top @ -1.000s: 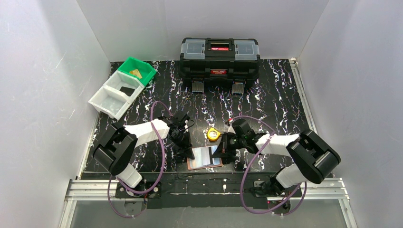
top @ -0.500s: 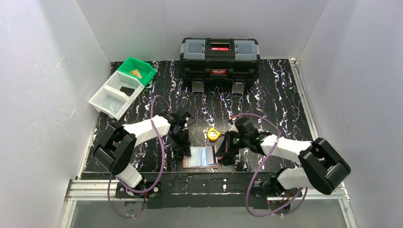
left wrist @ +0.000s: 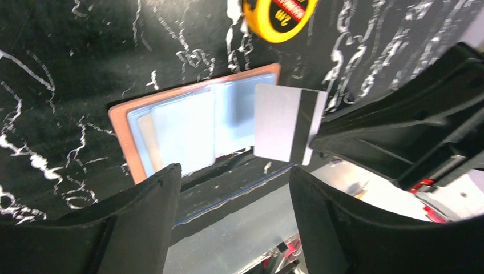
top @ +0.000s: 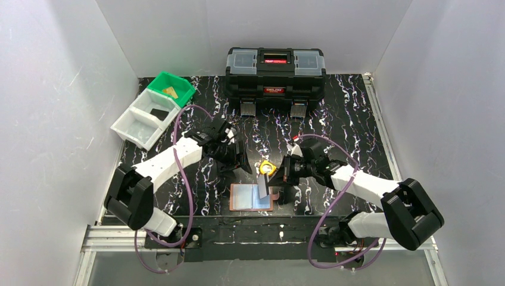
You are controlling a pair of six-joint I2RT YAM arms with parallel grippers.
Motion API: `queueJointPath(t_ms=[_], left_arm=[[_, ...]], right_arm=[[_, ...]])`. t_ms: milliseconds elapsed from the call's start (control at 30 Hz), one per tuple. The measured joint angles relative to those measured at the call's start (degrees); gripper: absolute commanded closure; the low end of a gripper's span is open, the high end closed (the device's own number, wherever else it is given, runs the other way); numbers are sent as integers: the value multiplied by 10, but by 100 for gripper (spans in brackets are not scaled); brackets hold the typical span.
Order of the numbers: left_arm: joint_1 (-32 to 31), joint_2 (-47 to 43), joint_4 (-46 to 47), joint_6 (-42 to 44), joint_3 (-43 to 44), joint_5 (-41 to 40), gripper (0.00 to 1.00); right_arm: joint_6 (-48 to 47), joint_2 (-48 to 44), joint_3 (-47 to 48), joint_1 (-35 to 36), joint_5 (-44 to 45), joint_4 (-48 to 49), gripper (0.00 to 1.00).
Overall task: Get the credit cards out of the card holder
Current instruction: Remove the credit card from the card holder, then place the credit card in the storage box.
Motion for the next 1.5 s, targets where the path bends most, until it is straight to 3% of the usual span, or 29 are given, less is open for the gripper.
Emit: queueJointPath(t_ms=[433, 667, 800, 1000, 1233, 1300, 1333, 1433, 1500], left_arm=[[57, -37, 205, -70, -116, 177, 28], [72, -58, 362, -149, -148, 246, 36], [72, -59, 405, -174, -150, 265, 40], [72, -64, 421, -186, -150, 276, 58], [72, -66, 427, -196, -150, 279, 98], [73, -67, 429, -198, -150, 281, 100], [73, -69, 430, -198, -150, 283, 100], [73, -78, 419, -192, -150, 281, 100], [73, -85, 393, -180, -146, 270, 100]], right_arm=[[97, -28, 2, -36, -75, 82, 99], [150, -32, 6, -39, -101, 128, 99], [173, -26, 18, -39, -111, 152, 99], [187, -26, 24, -40, -116, 167, 99], [189, -26, 24, -40, -118, 167, 99], [184, -26, 24, -40, -118, 162, 90], [182, -26, 25, -40, -117, 156, 78], [160, -26, 36, -40, -111, 120, 29], [138, -30, 55, -40, -97, 82, 7]])
